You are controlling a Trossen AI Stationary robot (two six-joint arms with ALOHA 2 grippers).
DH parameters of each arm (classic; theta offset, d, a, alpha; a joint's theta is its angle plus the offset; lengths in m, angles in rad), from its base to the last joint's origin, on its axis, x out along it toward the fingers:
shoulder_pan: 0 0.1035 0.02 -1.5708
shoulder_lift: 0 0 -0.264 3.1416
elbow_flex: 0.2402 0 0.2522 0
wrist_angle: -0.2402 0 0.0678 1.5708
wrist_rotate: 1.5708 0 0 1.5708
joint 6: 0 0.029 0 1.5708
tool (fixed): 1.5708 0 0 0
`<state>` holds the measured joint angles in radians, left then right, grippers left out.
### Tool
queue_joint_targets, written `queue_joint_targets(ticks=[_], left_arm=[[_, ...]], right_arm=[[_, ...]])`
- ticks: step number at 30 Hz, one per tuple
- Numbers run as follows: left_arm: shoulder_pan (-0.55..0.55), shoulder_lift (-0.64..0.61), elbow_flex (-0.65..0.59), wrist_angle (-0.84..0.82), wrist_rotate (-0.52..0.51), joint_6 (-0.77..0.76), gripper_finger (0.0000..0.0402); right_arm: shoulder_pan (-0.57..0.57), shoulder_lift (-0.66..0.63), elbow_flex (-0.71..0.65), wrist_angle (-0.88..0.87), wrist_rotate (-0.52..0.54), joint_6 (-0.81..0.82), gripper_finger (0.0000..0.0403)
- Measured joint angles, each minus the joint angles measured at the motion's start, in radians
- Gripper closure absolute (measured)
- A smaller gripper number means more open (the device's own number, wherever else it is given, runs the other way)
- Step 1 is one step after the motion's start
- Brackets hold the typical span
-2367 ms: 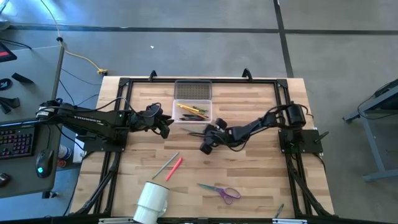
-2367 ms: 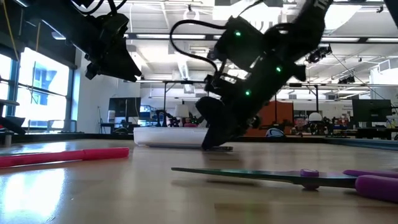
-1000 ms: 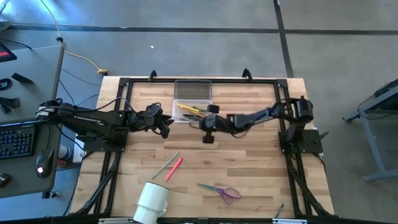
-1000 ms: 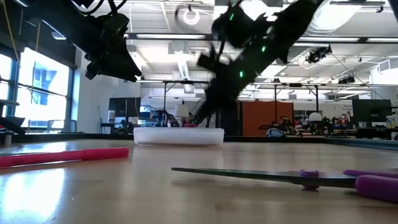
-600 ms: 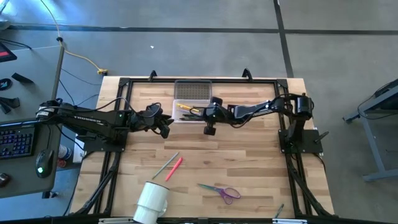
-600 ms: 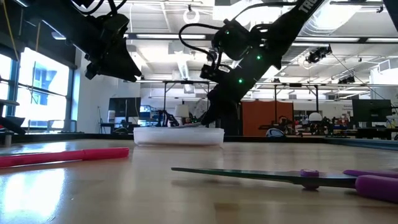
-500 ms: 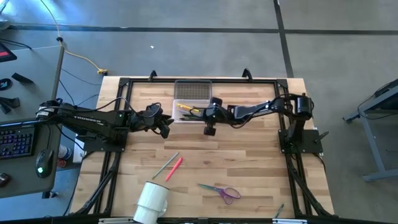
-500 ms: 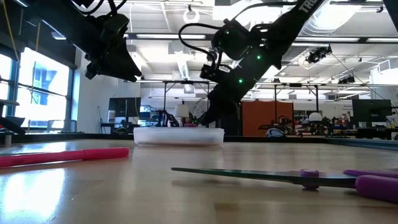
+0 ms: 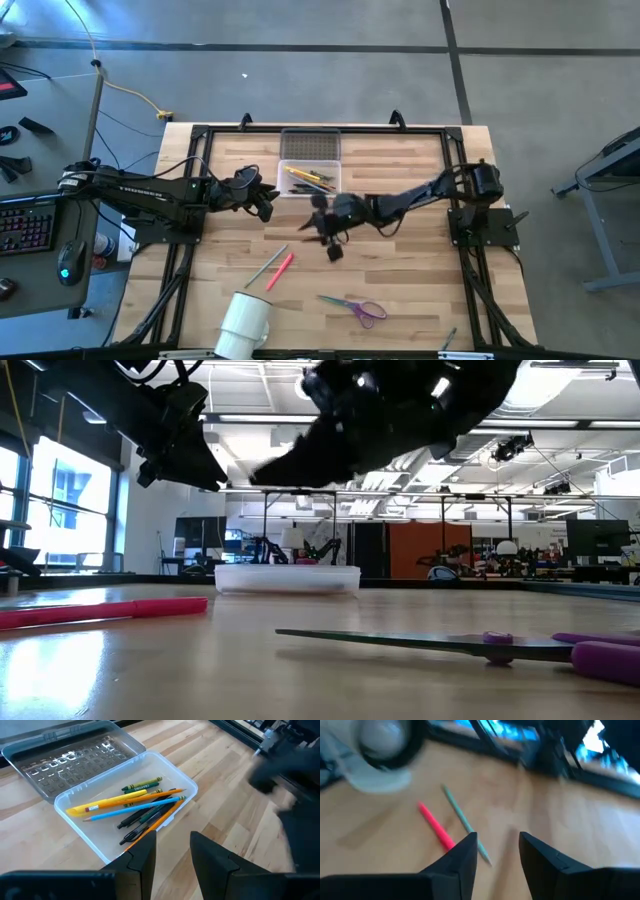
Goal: Pick & place school supplies into a supply box
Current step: Put the pink pen into the supply box
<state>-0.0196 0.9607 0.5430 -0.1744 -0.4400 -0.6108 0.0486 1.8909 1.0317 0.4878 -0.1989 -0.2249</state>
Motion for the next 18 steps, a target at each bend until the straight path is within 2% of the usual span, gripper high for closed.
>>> queue_joint_targets(ticks=[4,8,14,18], left_arm=[[0.000,0.000,0.000,0.003,0.000,0.000,0.0246],[0.000,0.000,0.000,0.007,0.000,0.000,0.0246],[0.000,0.000,0.000,0.009,0.000,0.000,0.0246],[0.000,0.000,0.000,0.008,0.005,0.000,0.0246]], right_arm=[[0.044,0.089,0.008,0.138,-0.043,-0.024,0.0272],[0.051,0.194,0.092,0.163,-0.101,0.020,0.0272],[0.050,0.357,0.280,0.074,-0.207,0.038,0.0272],[0.050,0.444,0.383,-0.023,-0.289,-0.016,0.0272]])
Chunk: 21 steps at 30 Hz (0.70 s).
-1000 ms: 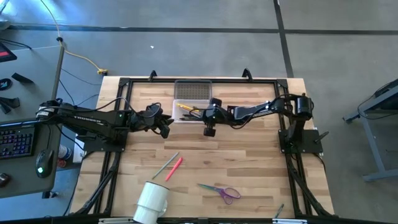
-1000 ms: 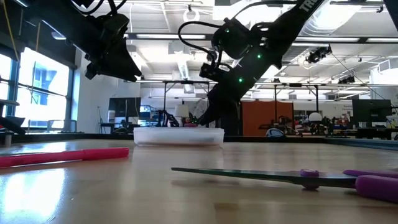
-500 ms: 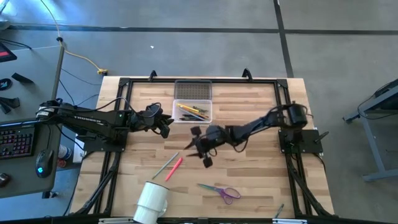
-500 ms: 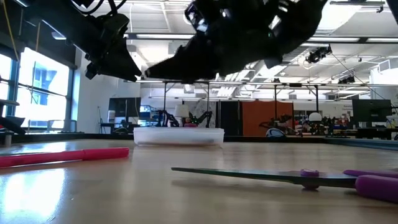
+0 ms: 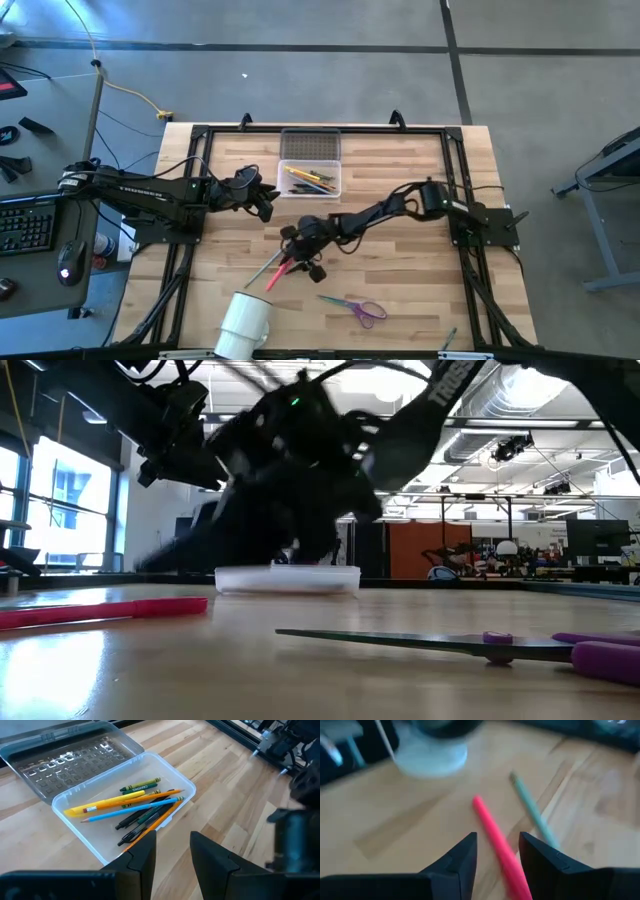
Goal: Pick & place school supplies into a supply box
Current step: Put the pink pen into the supply box
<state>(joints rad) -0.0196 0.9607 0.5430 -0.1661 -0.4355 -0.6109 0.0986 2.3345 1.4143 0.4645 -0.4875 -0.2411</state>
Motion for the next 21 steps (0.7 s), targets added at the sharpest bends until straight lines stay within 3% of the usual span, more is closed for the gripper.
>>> queue_joint_targets(ticks=[5,14,17,21], left_arm=[[0.000,0.000,0.000,-0.001,0.000,0.002,0.0246],[0.000,0.000,0.000,-0.001,0.000,0.003,0.0246],[0.000,0.000,0.000,-0.001,0.000,0.003,0.0246],[0.000,0.000,0.000,-0.001,0.000,0.003,0.0246]], right_arm=[[-0.001,0.074,0.076,-0.076,0.011,-0.049,0.0272],[-0.020,0.106,0.080,-0.102,0.010,-0.046,0.0277],[-0.019,0.106,0.081,-0.109,0.039,-0.030,0.0300],[-0.011,0.108,0.081,-0.111,0.047,0.007,0.0361]])
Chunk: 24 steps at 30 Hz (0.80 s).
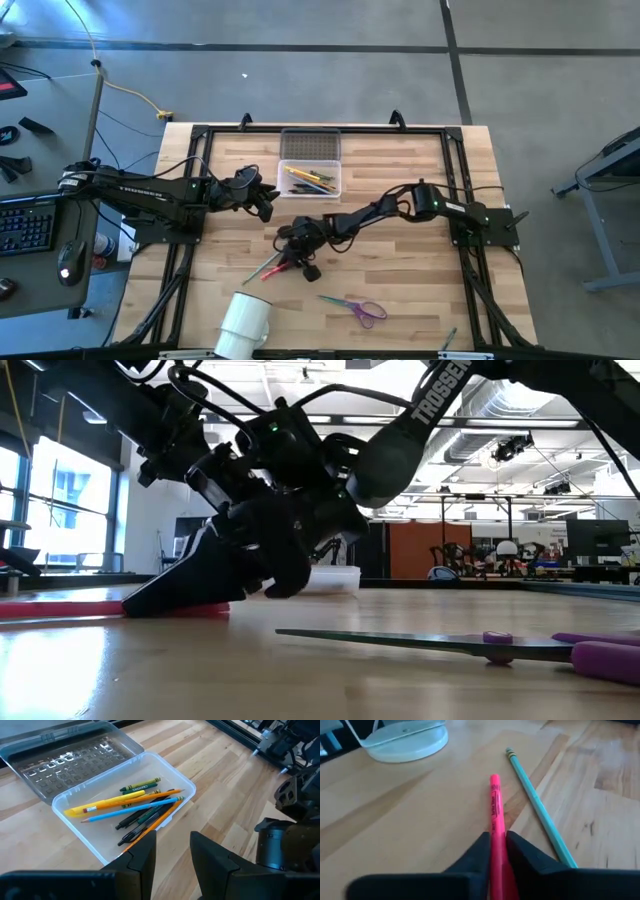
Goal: Pick & place school supplies into a supply box
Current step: Put the pink pen into the supply box
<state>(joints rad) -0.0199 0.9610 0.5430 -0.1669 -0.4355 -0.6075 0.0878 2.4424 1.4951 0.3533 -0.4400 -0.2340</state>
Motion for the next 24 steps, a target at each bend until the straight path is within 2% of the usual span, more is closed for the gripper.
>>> queue_joint_targets(ticks=[3,7,9,12,16,20,24], left_arm=[[0.000,0.000,0.000,0.000,0.000,0.000,0.0246],[0.000,0.000,0.000,0.000,0.000,0.000,0.0246],[0.000,0.000,0.000,0.000,0.000,0.000,0.0246],[0.000,0.000,0.000,0.000,0.000,0.000,0.0246],[0.000,0.000,0.000,-0.003,0.007,0.000,0.0246],[0.000,0.000,0.000,-0.009,0.007,0.000,0.0246],[0.000,0.000,0.000,-0.008,0.007,0.000,0.0246]], right_arm=[[0.007,-0.006,-0.001,-0.005,-0.018,0.062,0.0386],[0.012,-0.051,-0.006,-0.041,-0.063,0.140,0.0364],[0.017,-0.096,-0.009,-0.116,-0.067,0.093,0.0362],[0.017,-0.172,-0.010,-0.238,-0.004,-0.007,0.0377],[-0.005,-0.295,-0.006,-0.435,0.182,-0.108,0.0388],[-0.022,-0.394,-0.008,-0.650,0.446,-0.170,0.0374],[-0.049,-0.469,-0.006,-0.768,0.713,-0.191,0.0363]])
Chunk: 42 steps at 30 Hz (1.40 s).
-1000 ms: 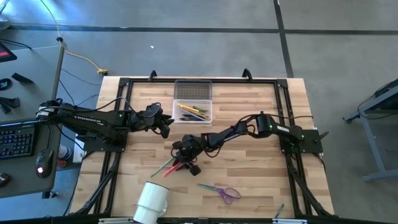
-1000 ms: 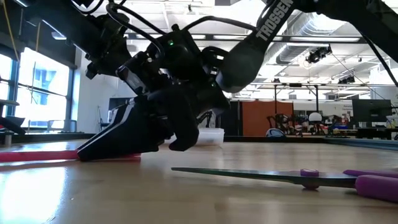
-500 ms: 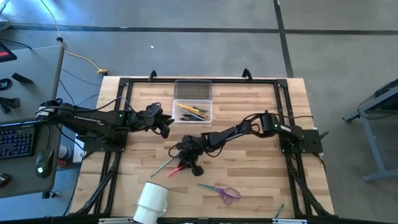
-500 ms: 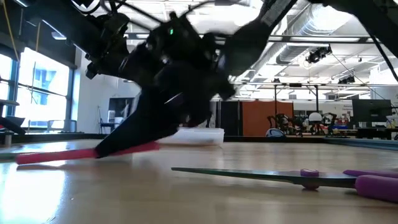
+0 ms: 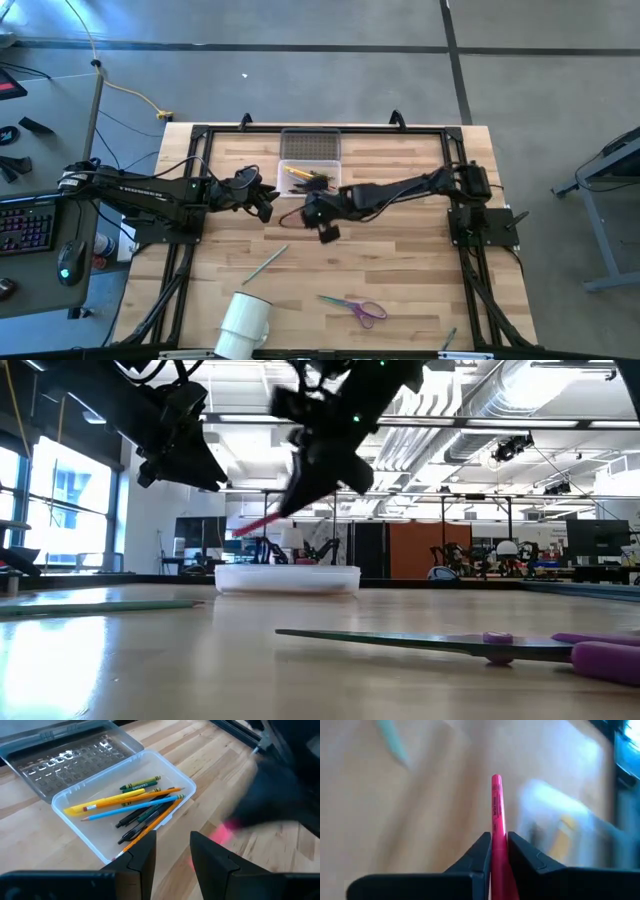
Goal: Pick & place school supplies into a supply box
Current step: Put the pink pen into the supply box, then put the blue pencil into the supply box
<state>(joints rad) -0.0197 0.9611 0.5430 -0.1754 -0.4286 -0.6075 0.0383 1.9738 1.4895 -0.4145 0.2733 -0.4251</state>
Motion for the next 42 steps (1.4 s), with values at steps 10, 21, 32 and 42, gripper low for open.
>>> queue_joint_targets(ticks=[10,21,32,42], left_arm=[[0.000,0.000,0.000,0.000,0.000,0.000,0.0246],[0.000,0.000,0.000,0.001,-0.001,0.000,0.0246],[-0.001,0.000,0.000,0.000,-0.008,0.000,0.0246],[0.000,0.000,0.000,0.001,-0.004,-0.003,0.0246]], right_arm=[[-0.165,0.032,-0.001,-0.007,-0.019,0.194,0.0374],[-0.236,0.150,0.000,0.126,-0.138,0.290,0.0293],[-0.049,0.175,0.000,0.423,-0.379,0.051,0.0272],[0.034,0.175,0.001,0.430,-0.294,0.062,0.0274]])
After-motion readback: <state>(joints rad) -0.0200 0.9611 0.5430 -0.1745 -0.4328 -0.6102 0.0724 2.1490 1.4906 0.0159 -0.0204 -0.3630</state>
